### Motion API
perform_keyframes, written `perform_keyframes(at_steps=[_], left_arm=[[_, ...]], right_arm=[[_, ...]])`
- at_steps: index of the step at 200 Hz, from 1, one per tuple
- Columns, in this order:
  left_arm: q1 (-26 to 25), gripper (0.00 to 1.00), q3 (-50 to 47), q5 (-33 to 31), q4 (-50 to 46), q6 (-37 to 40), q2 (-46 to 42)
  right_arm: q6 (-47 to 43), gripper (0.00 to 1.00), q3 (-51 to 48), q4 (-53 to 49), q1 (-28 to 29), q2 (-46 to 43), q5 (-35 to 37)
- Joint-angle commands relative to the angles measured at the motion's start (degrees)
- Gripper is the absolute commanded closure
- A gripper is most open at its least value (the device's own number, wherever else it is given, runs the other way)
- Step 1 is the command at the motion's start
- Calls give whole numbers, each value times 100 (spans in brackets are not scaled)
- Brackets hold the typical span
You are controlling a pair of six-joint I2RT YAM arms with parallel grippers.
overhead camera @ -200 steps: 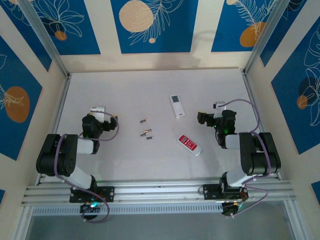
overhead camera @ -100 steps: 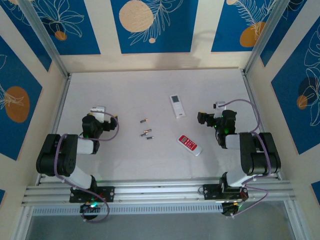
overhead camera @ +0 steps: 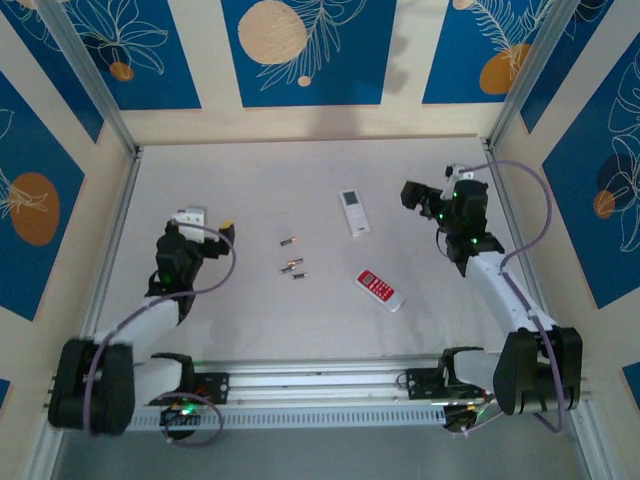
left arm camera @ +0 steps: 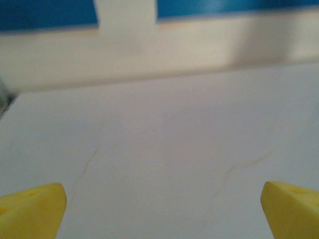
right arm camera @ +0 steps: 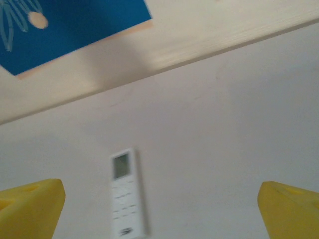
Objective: Load the batteries into the remote control
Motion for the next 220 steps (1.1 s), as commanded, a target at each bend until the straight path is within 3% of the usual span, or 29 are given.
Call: perform_keyframes(at_steps=[1, 29, 46, 67, 97, 123, 174, 193, 220], left_arm=[[-531, 0, 790, 583, -2106, -812, -532], [-1631, 0, 1299, 657, -3096, -1522, -524], [-1999, 0, 1472, 737, -3444, -2006, -336], [-2125, 0, 1655, 990, -3832, -2259, -67], [-2122, 0, 1842, 599, -4369, -2365, 145], [-2121, 0, 1901, 440, -4391, -2532, 262], [-2081, 8, 2485, 552, -4585, -3464, 1077], [-2034, 8, 2769, 925, -4371, -3952, 1445], [-2010, 13, 3149, 1570, -3564, -4467, 1930]], right_arm=[[468, 1, 505, -2101, 582, 543, -349], [-135, 1, 1549, -2740, 1291, 1795, 136], [-327, 1, 2149, -2980, 1472, 2729, 229], [-564, 1, 2731, -3004, 1596, 3622, 421], [-878, 0, 3357, -3042, 1684, 4652, 381], [-936, 16, 3678, -3173, 1696, 5191, 344], [-1107, 62, 3529, -3089, 1709, 5004, 243], [-1114, 64, 3053, -2752, 1708, 4280, -120], [-1075, 64, 2261, -2279, 1744, 3127, -1164]])
